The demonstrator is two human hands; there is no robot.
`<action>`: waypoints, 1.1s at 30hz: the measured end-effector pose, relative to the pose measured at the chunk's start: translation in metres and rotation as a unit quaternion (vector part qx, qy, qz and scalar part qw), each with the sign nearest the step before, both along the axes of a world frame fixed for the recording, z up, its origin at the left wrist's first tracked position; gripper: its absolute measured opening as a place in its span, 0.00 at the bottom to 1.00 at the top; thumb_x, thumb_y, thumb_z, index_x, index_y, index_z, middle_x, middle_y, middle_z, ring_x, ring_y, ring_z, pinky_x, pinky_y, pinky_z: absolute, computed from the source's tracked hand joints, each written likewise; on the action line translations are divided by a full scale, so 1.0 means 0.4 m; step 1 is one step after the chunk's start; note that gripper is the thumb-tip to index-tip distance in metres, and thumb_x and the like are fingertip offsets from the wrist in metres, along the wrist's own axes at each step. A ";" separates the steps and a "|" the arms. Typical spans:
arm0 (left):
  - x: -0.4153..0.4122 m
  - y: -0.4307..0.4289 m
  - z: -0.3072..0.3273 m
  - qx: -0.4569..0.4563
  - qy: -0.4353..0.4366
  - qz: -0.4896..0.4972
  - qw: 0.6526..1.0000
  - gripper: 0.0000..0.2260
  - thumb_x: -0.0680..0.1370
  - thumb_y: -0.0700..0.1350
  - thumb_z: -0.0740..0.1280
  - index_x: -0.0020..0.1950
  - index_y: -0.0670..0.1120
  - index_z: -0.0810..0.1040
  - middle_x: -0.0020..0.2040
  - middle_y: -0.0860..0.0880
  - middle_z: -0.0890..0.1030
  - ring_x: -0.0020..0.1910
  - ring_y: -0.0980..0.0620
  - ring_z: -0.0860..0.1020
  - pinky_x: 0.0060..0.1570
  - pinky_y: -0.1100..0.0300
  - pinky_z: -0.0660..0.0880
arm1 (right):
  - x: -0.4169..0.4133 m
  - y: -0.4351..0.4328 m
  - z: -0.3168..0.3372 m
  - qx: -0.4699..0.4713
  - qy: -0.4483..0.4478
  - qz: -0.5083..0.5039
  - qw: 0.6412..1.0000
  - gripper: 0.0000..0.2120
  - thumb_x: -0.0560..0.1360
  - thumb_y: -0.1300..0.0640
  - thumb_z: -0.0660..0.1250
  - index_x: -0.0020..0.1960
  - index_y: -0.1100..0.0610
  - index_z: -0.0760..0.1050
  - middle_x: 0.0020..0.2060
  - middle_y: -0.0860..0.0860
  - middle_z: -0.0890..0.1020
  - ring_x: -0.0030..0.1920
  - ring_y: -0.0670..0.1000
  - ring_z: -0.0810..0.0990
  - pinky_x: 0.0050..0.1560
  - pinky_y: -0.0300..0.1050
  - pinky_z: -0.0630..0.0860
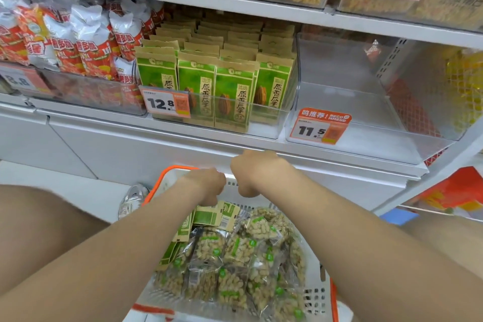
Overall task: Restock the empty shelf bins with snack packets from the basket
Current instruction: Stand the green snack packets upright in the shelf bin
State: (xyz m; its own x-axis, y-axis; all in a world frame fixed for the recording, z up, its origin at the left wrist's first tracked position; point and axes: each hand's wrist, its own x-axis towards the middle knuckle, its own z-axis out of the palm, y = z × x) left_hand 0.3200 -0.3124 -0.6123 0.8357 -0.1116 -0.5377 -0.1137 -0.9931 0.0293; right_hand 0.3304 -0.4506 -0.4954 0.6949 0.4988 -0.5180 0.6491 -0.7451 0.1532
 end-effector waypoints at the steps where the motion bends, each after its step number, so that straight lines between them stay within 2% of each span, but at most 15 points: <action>1: -0.002 0.001 -0.027 0.005 0.016 -0.010 1.000 0.14 0.79 0.45 0.69 0.65 0.46 0.79 0.65 0.47 0.79 0.60 0.44 0.81 0.60 0.47 0.80 | 0.006 0.004 -0.010 0.005 0.001 -0.005 1.000 0.11 0.79 0.62 0.64 0.41 0.56 0.65 0.41 0.53 0.67 0.38 0.53 0.71 0.44 0.51 0.74; 4: -0.005 -0.003 -0.084 0.011 0.053 -0.030 0.998 0.24 0.78 0.49 0.73 0.72 0.47 0.73 0.69 0.47 0.77 0.64 0.45 0.78 0.63 0.49 0.78 | 0.023 0.012 -0.039 0.013 0.007 -0.019 1.000 0.05 0.79 0.63 0.64 0.48 0.57 0.68 0.42 0.53 0.68 0.37 0.52 0.70 0.42 0.50 0.74; 7: -0.005 -0.004 -0.136 0.052 0.055 -0.065 0.995 0.33 0.75 0.55 0.77 0.75 0.46 0.68 0.71 0.46 0.74 0.68 0.44 0.75 0.66 0.47 0.75 | 0.039 0.016 -0.072 0.013 0.021 -0.034 0.999 0.05 0.79 0.63 0.63 0.49 0.57 0.67 0.45 0.52 0.70 0.39 0.53 0.73 0.41 0.49 0.73; 9: -0.009 -0.004 -0.170 0.091 0.059 -0.084 0.991 0.39 0.75 0.58 0.77 0.78 0.45 0.64 0.74 0.45 0.72 0.72 0.42 0.72 0.69 0.46 0.73 | 0.048 0.015 -0.096 0.007 0.032 -0.046 0.998 0.05 0.79 0.63 0.63 0.47 0.57 0.68 0.43 0.52 0.70 0.38 0.52 0.73 0.41 0.49 0.73; 12: -0.017 -0.016 -0.207 0.142 0.046 -0.117 0.982 0.40 0.75 0.58 0.77 0.79 0.43 0.62 0.74 0.42 0.72 0.73 0.40 0.72 0.73 0.44 0.68 | 0.061 0.010 -0.120 0.002 0.047 -0.061 0.997 0.11 0.78 0.65 0.62 0.40 0.55 0.65 0.41 0.51 0.70 0.36 0.50 0.72 0.37 0.47 0.70; 16: -0.030 -0.036 -0.229 0.192 -0.001 -0.135 0.972 0.30 0.80 0.45 0.71 0.78 0.40 0.62 0.73 0.39 0.71 0.72 0.37 0.73 0.71 0.43 0.68 | 0.072 0.008 -0.128 0.012 0.051 -0.061 0.997 0.11 0.79 0.63 0.62 0.41 0.55 0.65 0.41 0.52 0.70 0.38 0.52 0.73 0.40 0.48 0.72; 20: -0.026 -0.049 -0.197 0.169 -0.009 -0.129 0.977 0.20 0.84 0.38 0.62 0.76 0.40 0.65 0.69 0.40 0.75 0.66 0.39 0.77 0.64 0.46 0.73 | 0.077 0.009 -0.121 0.032 0.052 -0.056 0.997 0.09 0.79 0.63 0.63 0.41 0.56 0.67 0.42 0.53 0.71 0.36 0.52 0.73 0.39 0.48 0.73; 23: -0.026 -0.045 -0.173 0.124 0.022 -0.112 0.986 0.19 0.82 0.36 0.64 0.74 0.43 0.69 0.67 0.42 0.77 0.65 0.41 0.78 0.62 0.47 0.77 | 0.072 0.007 -0.100 0.043 0.048 -0.048 0.997 0.08 0.80 0.63 0.63 0.43 0.56 0.68 0.43 0.53 0.72 0.36 0.52 0.73 0.39 0.48 0.74; 27: -0.035 -0.034 -0.157 0.115 0.044 -0.117 0.985 0.11 0.81 0.35 0.66 0.63 0.44 0.78 0.61 0.44 0.80 0.60 0.42 0.81 0.59 0.48 0.78 | 0.050 0.001 -0.075 0.046 0.044 -0.024 0.998 0.13 0.78 0.64 0.63 0.37 0.56 0.65 0.39 0.54 0.71 0.33 0.55 0.70 0.38 0.48 0.72; 30: -0.031 -0.032 -0.129 0.044 0.017 -0.066 0.997 0.06 0.81 0.39 0.68 0.57 0.45 0.81 0.58 0.46 0.79 0.56 0.44 0.81 0.54 0.51 0.78 | 0.032 -0.002 -0.055 0.050 0.047 -0.006 0.998 0.11 0.79 0.64 0.62 0.39 0.56 0.68 0.39 0.54 0.72 0.35 0.56 0.72 0.39 0.48 0.73; 32: -0.020 -0.029 -0.106 -0.041 -0.029 -0.002 0.999 0.05 0.80 0.43 0.69 0.55 0.45 0.82 0.57 0.47 0.80 0.54 0.45 0.80 0.51 0.52 0.77 | 0.022 -0.010 -0.032 0.063 0.048 -0.002 0.997 0.03 0.79 0.63 0.63 0.49 0.56 0.74 0.46 0.54 0.73 0.41 0.57 0.76 0.41 0.48 0.75; 33: -0.013 -0.031 -0.091 -0.091 -0.051 0.042 0.994 0.06 0.80 0.44 0.70 0.55 0.44 0.81 0.56 0.46 0.81 0.53 0.44 0.81 0.50 0.52 0.77 | 0.020 -0.016 -0.020 0.075 0.044 -0.006 0.996 0.04 0.79 0.62 0.64 0.53 0.56 0.74 0.49 0.55 0.74 0.43 0.57 0.77 0.41 0.49 0.75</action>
State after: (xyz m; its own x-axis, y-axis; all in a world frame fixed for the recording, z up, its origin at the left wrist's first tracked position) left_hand 0.3149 -0.3247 -0.6488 0.8949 -0.1259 -0.4281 -0.0414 -0.9787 0.2012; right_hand 0.3383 -0.4571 -0.5033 0.6569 0.5661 -0.4980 0.6454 -0.7637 -0.0167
